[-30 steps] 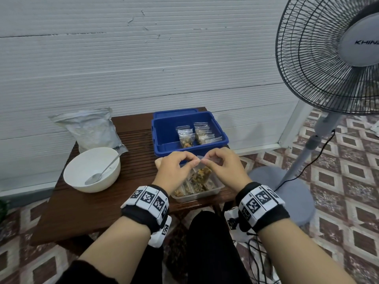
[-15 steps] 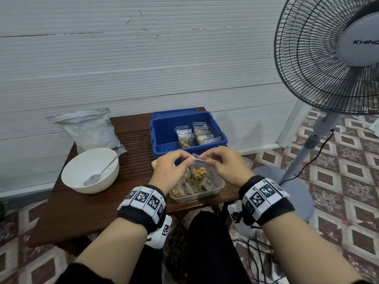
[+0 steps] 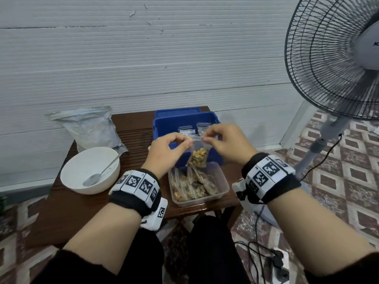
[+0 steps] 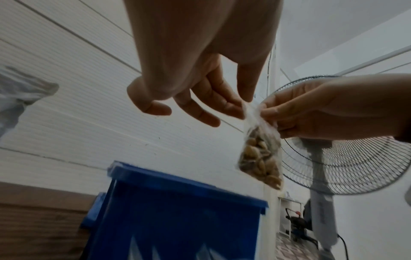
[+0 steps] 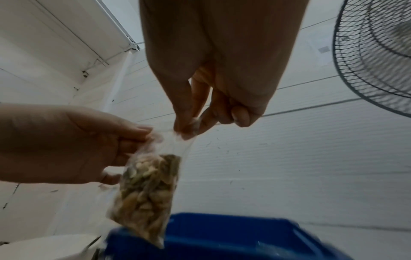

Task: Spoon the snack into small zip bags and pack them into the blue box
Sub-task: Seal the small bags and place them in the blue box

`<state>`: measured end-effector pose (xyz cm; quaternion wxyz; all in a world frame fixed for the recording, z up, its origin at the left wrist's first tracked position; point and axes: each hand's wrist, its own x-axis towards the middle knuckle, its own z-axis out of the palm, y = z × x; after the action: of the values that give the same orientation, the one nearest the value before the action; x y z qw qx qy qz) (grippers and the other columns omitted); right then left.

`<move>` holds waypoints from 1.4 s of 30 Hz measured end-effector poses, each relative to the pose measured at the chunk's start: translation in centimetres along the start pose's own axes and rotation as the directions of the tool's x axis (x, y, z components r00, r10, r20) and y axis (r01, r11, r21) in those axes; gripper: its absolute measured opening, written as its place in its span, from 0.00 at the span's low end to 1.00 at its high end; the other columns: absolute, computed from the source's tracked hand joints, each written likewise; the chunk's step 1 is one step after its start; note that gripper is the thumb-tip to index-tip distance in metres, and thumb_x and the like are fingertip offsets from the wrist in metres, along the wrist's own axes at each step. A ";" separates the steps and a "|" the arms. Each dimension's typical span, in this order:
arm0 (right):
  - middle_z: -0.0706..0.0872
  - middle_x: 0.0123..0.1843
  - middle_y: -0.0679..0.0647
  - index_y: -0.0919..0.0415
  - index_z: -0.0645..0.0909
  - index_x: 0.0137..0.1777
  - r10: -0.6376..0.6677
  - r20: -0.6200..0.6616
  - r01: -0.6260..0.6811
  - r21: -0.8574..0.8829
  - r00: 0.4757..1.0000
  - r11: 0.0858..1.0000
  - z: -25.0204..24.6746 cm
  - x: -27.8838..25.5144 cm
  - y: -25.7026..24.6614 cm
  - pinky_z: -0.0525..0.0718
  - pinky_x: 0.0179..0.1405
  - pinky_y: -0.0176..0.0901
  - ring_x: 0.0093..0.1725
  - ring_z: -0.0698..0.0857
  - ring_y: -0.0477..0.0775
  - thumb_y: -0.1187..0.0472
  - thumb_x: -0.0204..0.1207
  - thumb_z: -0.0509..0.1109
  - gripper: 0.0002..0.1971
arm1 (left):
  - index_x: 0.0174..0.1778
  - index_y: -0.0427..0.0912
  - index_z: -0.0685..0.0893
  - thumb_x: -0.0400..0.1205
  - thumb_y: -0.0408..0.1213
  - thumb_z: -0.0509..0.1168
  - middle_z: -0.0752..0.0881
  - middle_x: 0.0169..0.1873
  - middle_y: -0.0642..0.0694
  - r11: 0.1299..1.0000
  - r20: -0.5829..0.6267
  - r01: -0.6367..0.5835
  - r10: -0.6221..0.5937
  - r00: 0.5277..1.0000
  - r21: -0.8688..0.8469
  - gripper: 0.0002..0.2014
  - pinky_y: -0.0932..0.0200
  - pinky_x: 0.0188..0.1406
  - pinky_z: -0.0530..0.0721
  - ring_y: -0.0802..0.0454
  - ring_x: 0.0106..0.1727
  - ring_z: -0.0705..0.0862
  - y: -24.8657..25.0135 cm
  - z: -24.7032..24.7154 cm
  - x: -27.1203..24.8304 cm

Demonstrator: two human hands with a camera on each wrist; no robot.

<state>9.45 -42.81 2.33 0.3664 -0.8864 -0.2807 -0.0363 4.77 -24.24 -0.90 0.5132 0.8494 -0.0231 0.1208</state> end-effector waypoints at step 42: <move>0.90 0.45 0.56 0.66 0.87 0.46 0.329 0.638 0.195 -0.610 0.696 0.768 4.9 17.0 -0.1 0.79 0.37 0.39 0.42 0.84 0.51 0.56 0.75 0.74 0.12 | 0.71 0.50 0.73 0.81 0.50 0.67 0.80 0.63 0.53 0.906 -0.155 0.407 -0.388 0.908 0.116 0.23 0.41 0.71 0.74 0.52 0.66 0.79 -10.3 -2.6 7.1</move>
<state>22.97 -31.44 3.37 -0.0932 -0.9083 -0.3355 0.2320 12.83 -16.55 -7.03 0.4643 0.8617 0.1925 0.0692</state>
